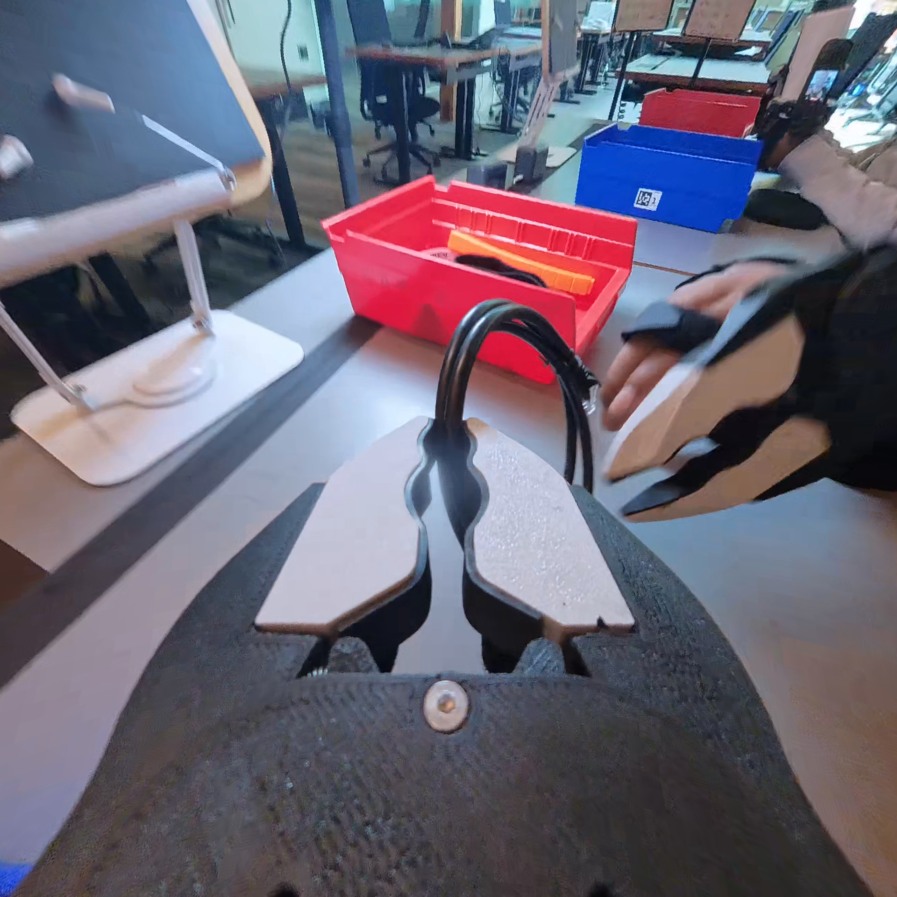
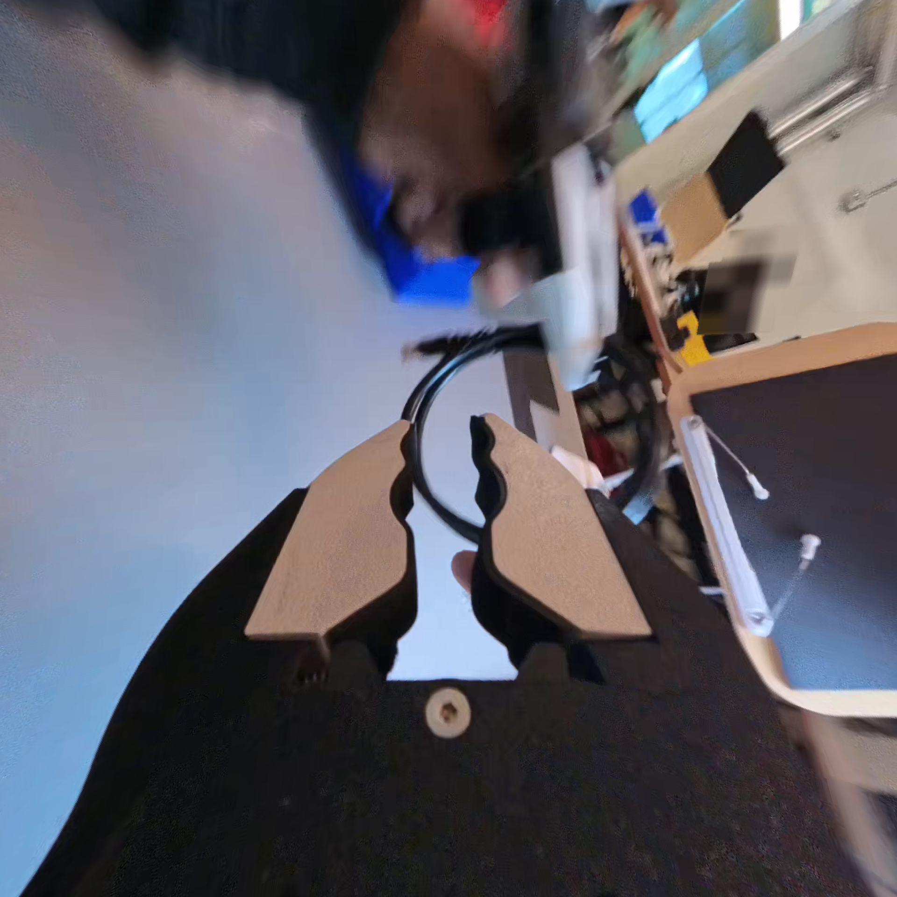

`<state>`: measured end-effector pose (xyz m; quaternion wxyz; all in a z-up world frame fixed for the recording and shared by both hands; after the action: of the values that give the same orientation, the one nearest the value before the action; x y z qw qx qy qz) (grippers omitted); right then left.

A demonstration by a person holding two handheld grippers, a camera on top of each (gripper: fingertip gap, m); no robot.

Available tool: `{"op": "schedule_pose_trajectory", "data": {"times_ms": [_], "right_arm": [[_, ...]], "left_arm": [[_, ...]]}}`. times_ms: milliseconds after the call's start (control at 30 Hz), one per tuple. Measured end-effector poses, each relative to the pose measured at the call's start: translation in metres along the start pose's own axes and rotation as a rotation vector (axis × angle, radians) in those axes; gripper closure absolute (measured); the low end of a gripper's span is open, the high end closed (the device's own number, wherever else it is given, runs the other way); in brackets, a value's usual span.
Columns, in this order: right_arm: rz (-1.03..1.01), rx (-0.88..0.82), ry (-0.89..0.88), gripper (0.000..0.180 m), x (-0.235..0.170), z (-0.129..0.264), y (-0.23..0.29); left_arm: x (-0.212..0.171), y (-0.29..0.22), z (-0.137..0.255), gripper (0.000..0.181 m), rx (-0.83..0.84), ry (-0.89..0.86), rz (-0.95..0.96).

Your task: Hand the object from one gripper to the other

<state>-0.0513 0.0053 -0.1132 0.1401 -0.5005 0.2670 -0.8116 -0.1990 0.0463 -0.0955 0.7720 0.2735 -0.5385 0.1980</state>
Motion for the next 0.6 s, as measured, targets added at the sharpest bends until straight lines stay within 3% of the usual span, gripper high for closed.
{"op": "schedule_pose_trajectory", "data": {"times_ms": [33,133,233,300,333,400,533,600], "right_arm": [[-0.117,0.009,-0.122,0.158,0.016,0.017,-0.013],[-0.306,-0.074,-0.31,0.158,0.035,0.061,-0.052],[-0.371,-0.147,-0.232,0.148,0.014,0.073,-0.075],[-0.453,-0.08,-0.164,0.139,-0.003,0.065,-0.077],[-0.484,-0.035,-0.151,0.144,-0.008,0.061,-0.075],[-0.474,-0.029,-0.161,0.165,-0.011,0.057,-0.072],[-0.374,-0.085,-0.139,0.167,-0.007,0.058,-0.071],[-0.28,-0.103,-0.093,0.167,-0.005,0.057,-0.066]], "left_arm": [[0.006,-0.003,0.003,0.173,0.024,-0.016,-0.072],[0.024,-0.011,0.009,0.173,0.103,-0.037,-0.223],[0.041,-0.027,0.009,0.173,0.139,-0.085,-0.322],[0.049,-0.038,0.007,0.173,0.161,-0.1,-0.395],[0.052,-0.043,0.006,0.173,0.165,-0.103,-0.427],[0.055,-0.049,0.004,0.173,0.164,-0.11,-0.459],[0.051,-0.047,0.004,0.171,0.084,-0.101,-0.388],[0.049,-0.048,0.003,0.157,0.046,-0.071,-0.367]]}}
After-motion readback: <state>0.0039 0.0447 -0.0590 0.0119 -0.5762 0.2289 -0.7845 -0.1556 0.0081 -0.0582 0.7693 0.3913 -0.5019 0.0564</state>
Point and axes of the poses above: each gripper's, where its closed fingertips meet, z back along the fingers, x out of its top, y = z × x across the jaws, the point moved 7 cm from there along z, back along the fingers, and after that the axes turned 12 degrees about -z, right-handed, at the moved point
